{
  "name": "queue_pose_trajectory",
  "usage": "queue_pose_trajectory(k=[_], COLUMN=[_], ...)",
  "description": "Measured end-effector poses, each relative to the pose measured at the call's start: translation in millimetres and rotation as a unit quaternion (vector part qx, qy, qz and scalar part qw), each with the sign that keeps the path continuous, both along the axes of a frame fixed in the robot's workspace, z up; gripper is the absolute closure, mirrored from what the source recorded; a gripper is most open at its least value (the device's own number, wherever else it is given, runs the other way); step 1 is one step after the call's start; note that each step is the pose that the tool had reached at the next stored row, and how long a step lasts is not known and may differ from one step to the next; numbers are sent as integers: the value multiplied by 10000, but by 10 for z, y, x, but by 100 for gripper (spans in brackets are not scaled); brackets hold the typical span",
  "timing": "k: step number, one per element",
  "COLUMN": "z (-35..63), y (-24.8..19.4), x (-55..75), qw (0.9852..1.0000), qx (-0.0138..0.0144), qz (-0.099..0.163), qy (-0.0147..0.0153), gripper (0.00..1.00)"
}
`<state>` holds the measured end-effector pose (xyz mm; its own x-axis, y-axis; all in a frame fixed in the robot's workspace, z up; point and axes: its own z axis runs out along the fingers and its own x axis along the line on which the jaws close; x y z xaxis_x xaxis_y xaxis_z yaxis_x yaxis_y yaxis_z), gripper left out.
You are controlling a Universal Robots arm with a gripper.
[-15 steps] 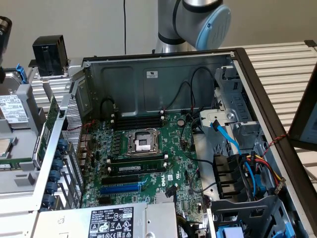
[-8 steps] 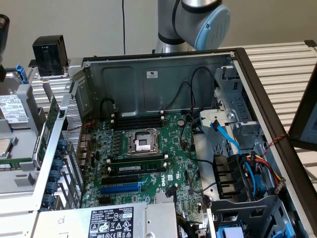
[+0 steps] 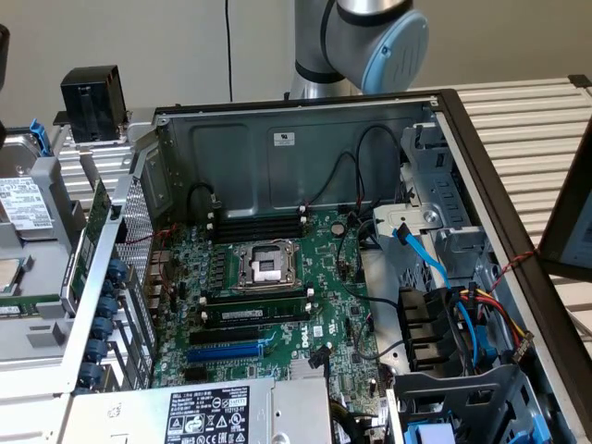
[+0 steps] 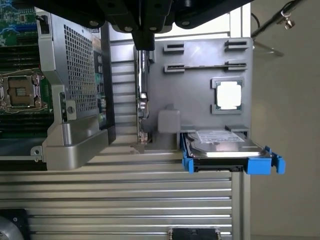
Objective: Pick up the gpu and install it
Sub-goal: 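Reach for the gpu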
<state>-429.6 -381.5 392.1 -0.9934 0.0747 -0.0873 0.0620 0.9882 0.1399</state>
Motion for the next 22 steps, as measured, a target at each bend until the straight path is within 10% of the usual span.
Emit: queue_pose_trajectory(k=[11, 22], z=[-48, -158], y=[49, 52], x=[-35, -46], qw=[10000, 10000], qx=[0, 0], qz=[0, -6], qy=[-3, -3], gripper=[89, 69])
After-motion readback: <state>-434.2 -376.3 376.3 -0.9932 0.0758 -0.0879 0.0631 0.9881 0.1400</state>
